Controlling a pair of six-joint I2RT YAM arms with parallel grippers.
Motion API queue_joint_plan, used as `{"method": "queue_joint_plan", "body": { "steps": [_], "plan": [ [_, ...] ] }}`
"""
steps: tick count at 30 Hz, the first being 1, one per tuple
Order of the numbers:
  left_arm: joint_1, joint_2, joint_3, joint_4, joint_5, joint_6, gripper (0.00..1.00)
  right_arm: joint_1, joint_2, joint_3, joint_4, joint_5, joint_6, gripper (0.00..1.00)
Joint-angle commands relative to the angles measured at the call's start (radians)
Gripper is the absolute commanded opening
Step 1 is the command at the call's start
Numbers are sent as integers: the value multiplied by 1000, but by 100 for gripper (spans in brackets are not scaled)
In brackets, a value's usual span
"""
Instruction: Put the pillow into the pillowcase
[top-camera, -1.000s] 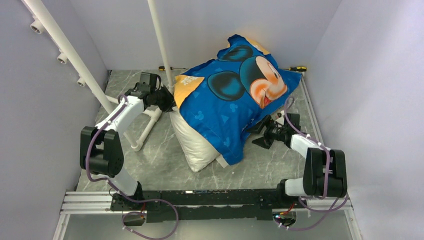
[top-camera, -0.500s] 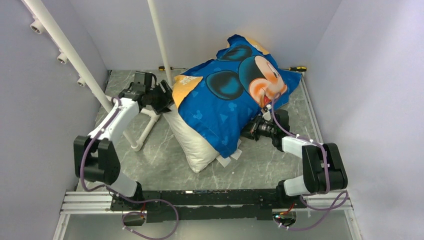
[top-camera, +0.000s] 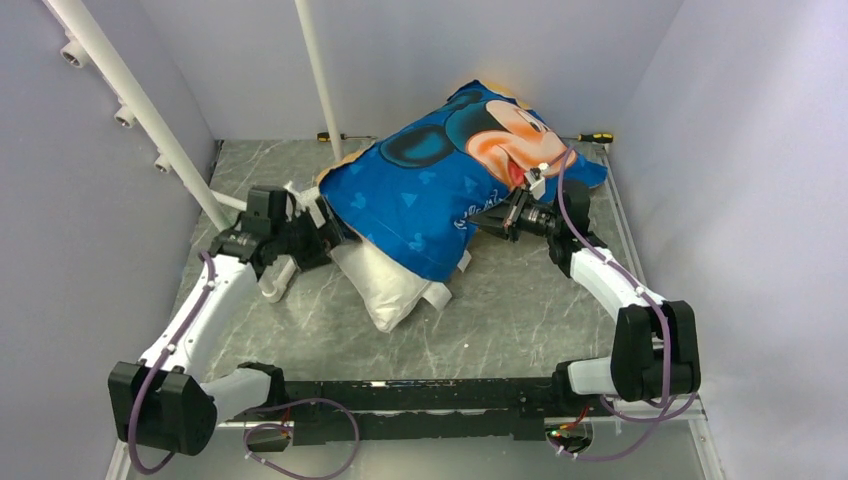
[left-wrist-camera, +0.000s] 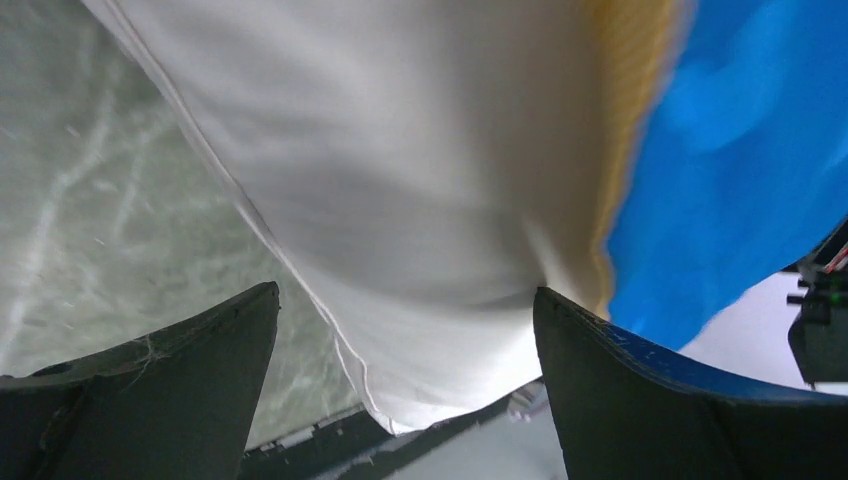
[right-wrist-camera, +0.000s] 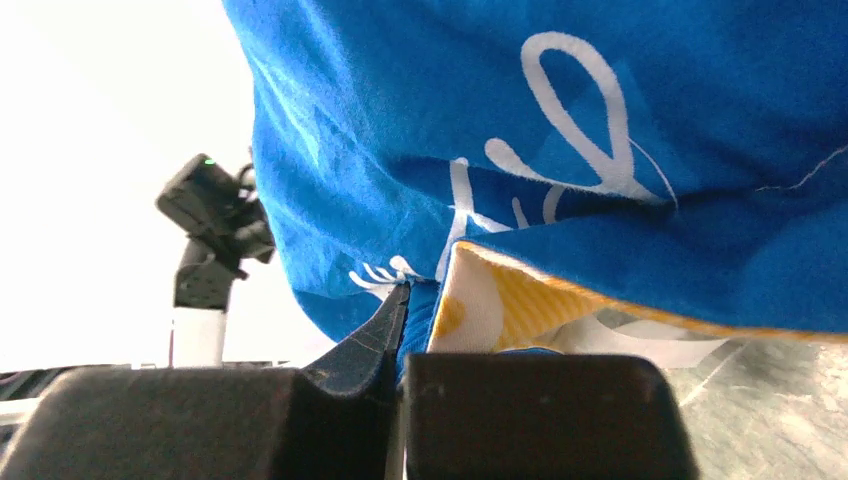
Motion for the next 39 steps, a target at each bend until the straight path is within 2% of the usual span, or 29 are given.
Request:
{"method": "queue_joint_plan", "body": {
  "steps": [1,4,8,9,10,15,16,17,24,29,33,39],
  "plan": [
    [-30,-45,-158,207,216,-123,99,-1,-30,85,87,-34,36,0],
    [-86,-51,-256,307,230,-204,100,10,-29,79,94,-30,43,0],
    [-206,-17,-364,624,221,-334,99,30,-16,77,103,-32,51,0],
    [-233,15,-378,710,218,-358,96,35,-13,79,106,-36,54,0],
    [-261,53,-383,790,215,-373,89,40,-9,83,103,-40,55,0],
    [-330,220,-323,1072,151,-365,19,88,-22,126,-21,-56,-16,0],
    [-331,231,-301,1095,131,-348,7,100,-31,134,-61,-57,-37,0],
    [-328,235,-275,1099,99,-326,0,110,-42,137,-92,-61,-50,0],
    [-317,205,-61,1118,-26,-160,0,185,-119,223,-222,-89,-93,0],
    [-308,167,16,1103,-60,-96,0,202,-101,322,-125,-137,-37,0],
    [-307,150,63,1067,-64,-81,0,206,-53,492,-135,-163,-51,0],
    [-315,242,167,1008,7,-55,0,252,41,693,-36,-170,20,0]
  ]
}}
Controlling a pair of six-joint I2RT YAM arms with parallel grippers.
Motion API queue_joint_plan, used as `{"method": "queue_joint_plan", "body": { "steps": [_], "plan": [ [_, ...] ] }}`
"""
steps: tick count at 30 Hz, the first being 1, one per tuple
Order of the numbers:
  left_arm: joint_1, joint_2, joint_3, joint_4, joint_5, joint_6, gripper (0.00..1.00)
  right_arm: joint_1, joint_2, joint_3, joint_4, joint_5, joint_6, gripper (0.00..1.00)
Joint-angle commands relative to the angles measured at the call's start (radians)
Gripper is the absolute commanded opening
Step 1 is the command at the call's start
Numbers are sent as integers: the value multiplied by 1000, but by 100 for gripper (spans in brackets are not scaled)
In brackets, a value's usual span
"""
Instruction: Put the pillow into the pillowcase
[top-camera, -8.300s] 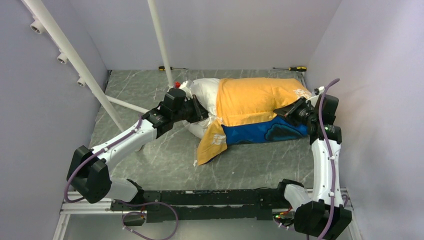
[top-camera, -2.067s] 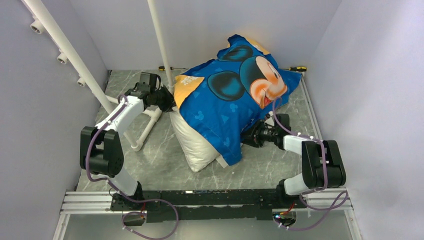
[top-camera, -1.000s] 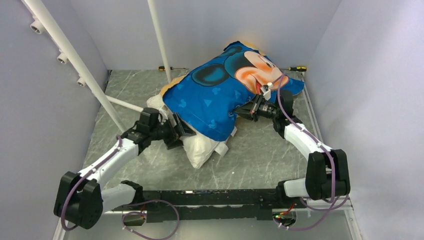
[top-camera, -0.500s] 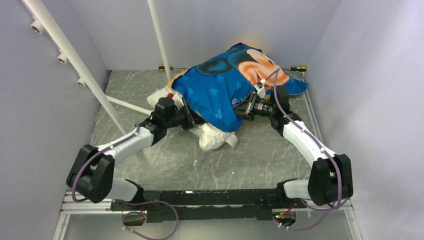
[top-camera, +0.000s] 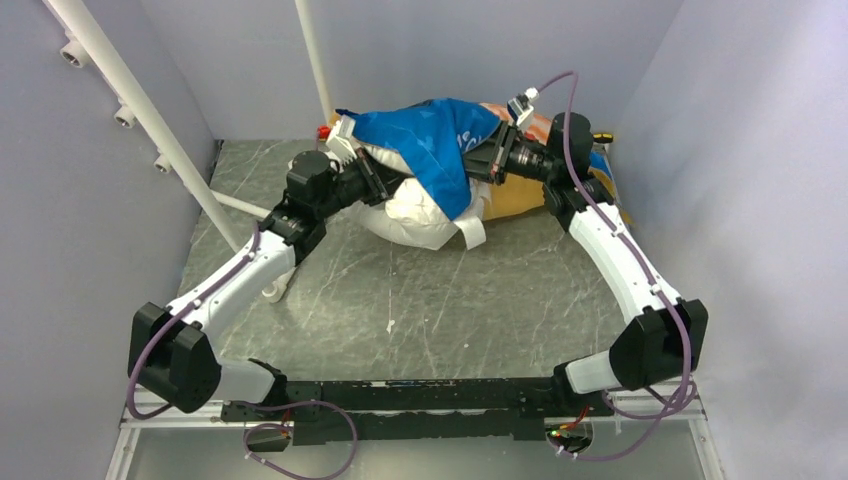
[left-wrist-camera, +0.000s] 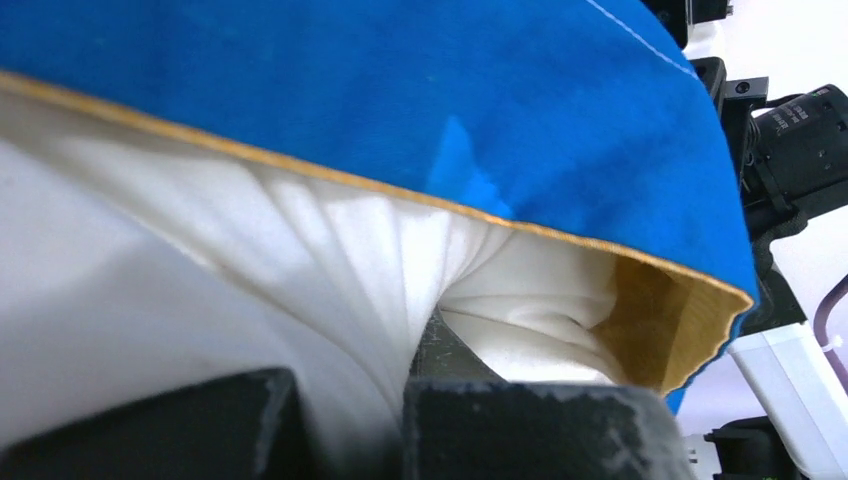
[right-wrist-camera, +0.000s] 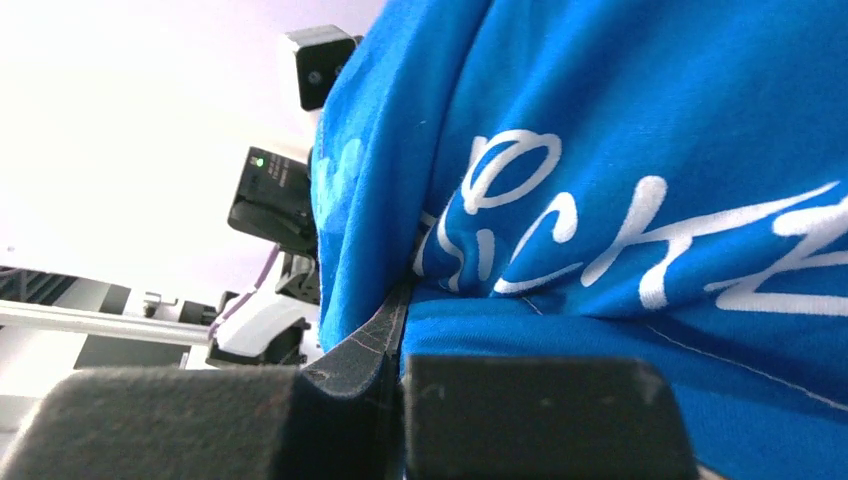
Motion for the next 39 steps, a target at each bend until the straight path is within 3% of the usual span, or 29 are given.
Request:
{"method": "queue_joint_plan", "body": {
  "steps": [1,6,14,17,20,25,34,39],
  "plan": [
    [-25,64,124,163,-21,114,0,104,11,185,248,-181,76,0],
    [-91,135,175,123,-87,154,0,191,79,254,310,-171,130,0],
    [-76,162,131,41,-345,61,0,349,135,411,208,-178,68,0],
    [9,152,75,117,-272,-22,0,349,110,412,174,-181,28,0],
    [139,147,33,147,-146,-107,0,323,74,432,21,-173,-93,0],
    [297,141,35,88,-11,-105,0,251,15,374,-11,-202,-123,0],
    [364,185,186,49,51,-46,0,218,29,390,-147,-283,-290,0],
    [357,247,246,132,17,-163,0,224,60,383,-113,-348,-280,0]
  ]
}}
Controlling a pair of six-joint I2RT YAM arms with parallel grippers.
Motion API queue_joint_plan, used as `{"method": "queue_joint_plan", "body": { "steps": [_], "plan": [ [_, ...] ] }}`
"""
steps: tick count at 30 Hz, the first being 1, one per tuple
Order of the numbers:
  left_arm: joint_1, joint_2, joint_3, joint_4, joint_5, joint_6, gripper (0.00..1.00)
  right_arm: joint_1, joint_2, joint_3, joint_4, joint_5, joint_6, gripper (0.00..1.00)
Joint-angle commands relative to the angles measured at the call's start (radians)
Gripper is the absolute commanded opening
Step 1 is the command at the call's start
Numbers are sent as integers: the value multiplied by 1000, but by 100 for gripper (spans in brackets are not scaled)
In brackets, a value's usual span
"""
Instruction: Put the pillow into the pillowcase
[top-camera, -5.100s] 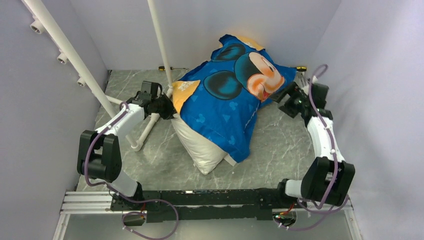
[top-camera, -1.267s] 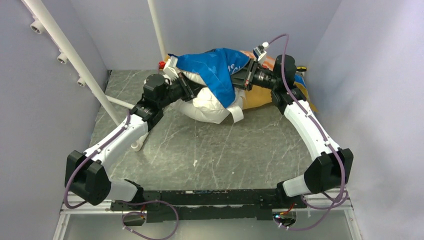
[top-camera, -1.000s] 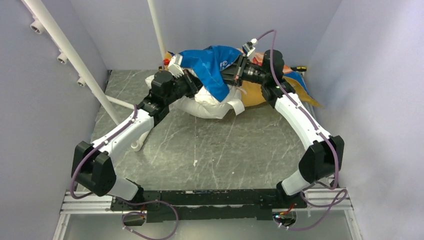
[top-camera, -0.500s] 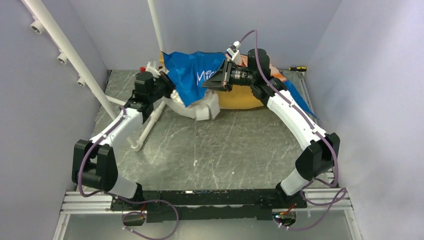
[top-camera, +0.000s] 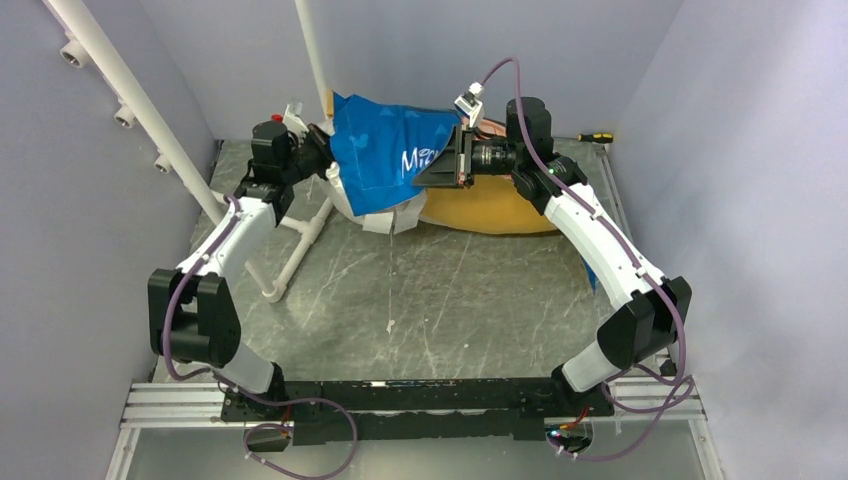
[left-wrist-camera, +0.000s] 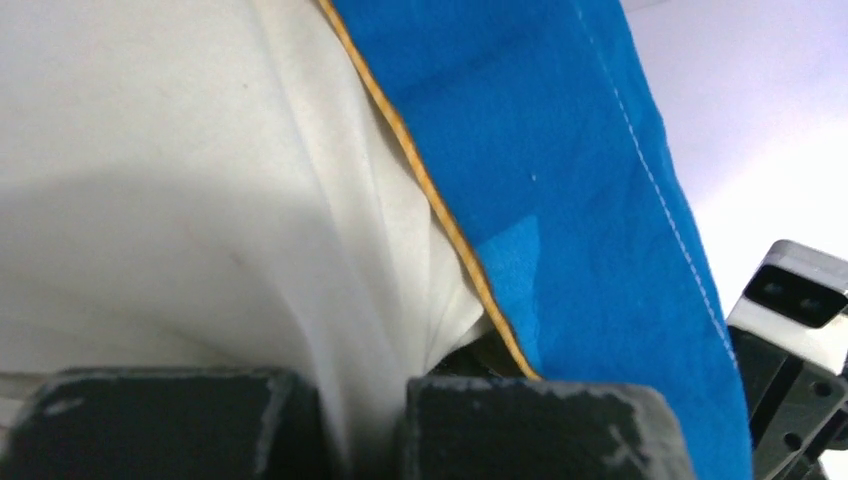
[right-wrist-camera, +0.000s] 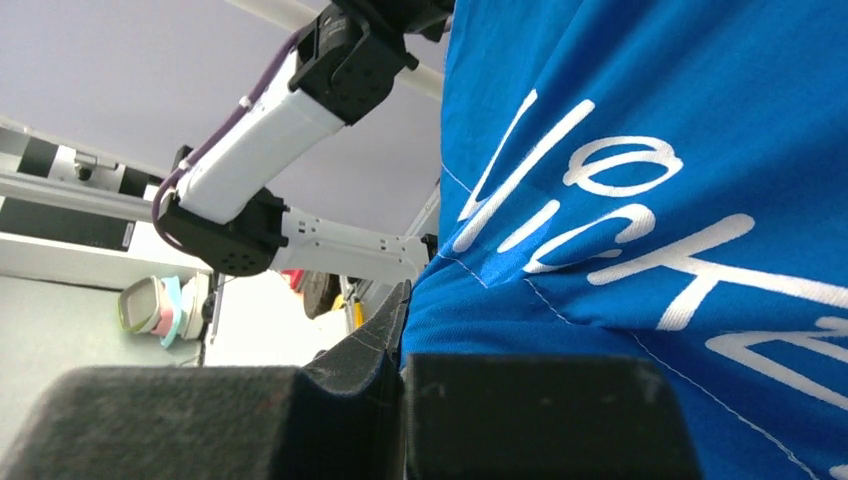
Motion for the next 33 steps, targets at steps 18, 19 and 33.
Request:
{"method": "queue_joint_plan", "body": {
  "steps": [18,19,33],
  "plan": [
    [-366,64,198,47,-507,425,32,1,-41,69,307,-141,173,0],
    [-366,33,193,-3,-541,481,51,-18,-50,70,269,-130,157,0],
    [-273,-64,510,-1046,-681,647,99,-129,-61,-66,269,-49,210,0]
  ]
}}
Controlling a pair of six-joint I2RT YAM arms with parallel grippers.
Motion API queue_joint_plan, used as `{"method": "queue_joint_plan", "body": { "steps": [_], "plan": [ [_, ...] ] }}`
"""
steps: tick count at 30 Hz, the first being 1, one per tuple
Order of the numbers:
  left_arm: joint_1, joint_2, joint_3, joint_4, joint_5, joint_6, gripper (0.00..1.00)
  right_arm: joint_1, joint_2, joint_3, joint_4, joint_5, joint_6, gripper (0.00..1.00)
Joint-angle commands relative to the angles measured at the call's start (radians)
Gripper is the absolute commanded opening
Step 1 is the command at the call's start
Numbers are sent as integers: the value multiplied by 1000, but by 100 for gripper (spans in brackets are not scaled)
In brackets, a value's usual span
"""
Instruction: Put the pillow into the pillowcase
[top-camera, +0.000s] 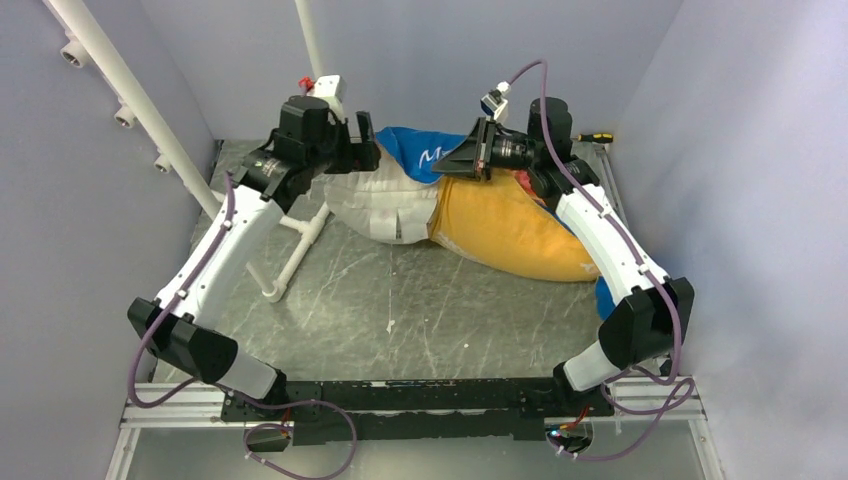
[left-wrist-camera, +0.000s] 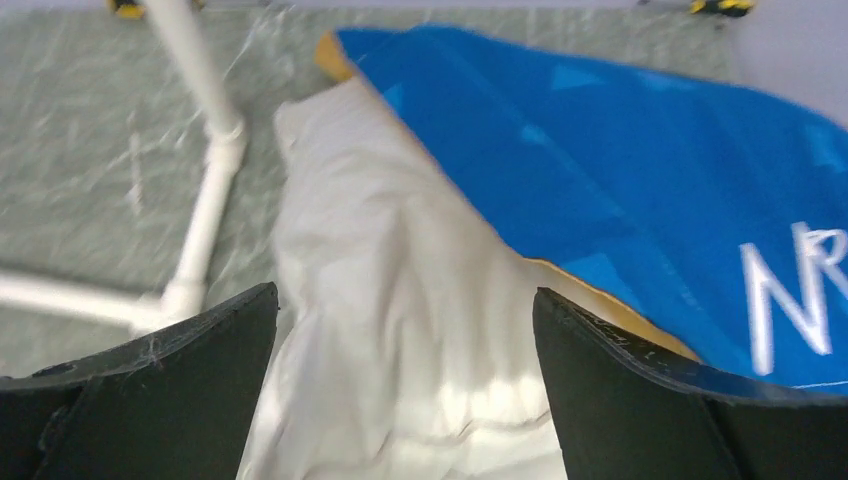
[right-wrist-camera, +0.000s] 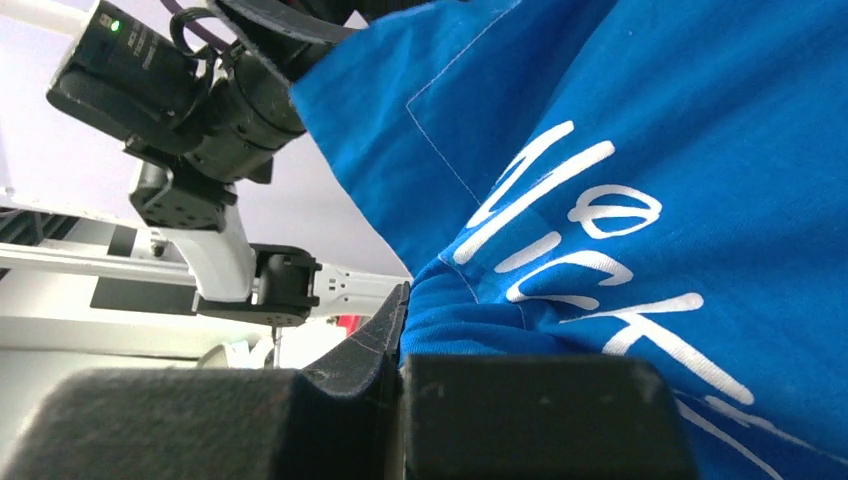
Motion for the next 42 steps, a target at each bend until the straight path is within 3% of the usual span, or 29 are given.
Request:
{"method": "queue_joint_plan", "body": {
  "steps": [1,5,9,12,16,19,23,27,32,36,38,40,42],
  "plan": [
    [38,-34,56,-375,-50,-19,99,2,-48,5,148,-6,17,0],
    [38,-98,63,-458,-111,-28,99,-4,-24,8,148,4,6,0],
    [26,-192,4,-364,106,83,99,-9,3,19,148,2,15,0],
    [-18,-218,0,-353,133,110,100,-11,18,40,148,4,9,0],
    [-30,-202,23,-414,143,-28,99,-15,37,56,148,11,18,0],
    [-40,-204,-70,-376,183,-210,99,-18,41,50,197,13,40,0],
    [-46,-265,-334,-101,210,-420,99,-18,36,28,267,11,94,0],
    [-60,-302,-539,284,251,-505,97,-18,30,11,305,19,130,0],
    [-72,-230,-614,608,274,-508,99,-17,33,-3,301,12,132,0],
    [-72,-134,-576,687,274,-506,99,-17,42,-3,274,9,108,0],
    [-68,-81,-546,698,236,-500,92,-17,53,11,244,10,83,0],
    [-63,-27,-507,702,214,-486,62,-17,69,46,188,14,39,0],
    [-62,14,-478,736,194,-472,26,-15,96,97,111,7,-13,0]
  ]
}}
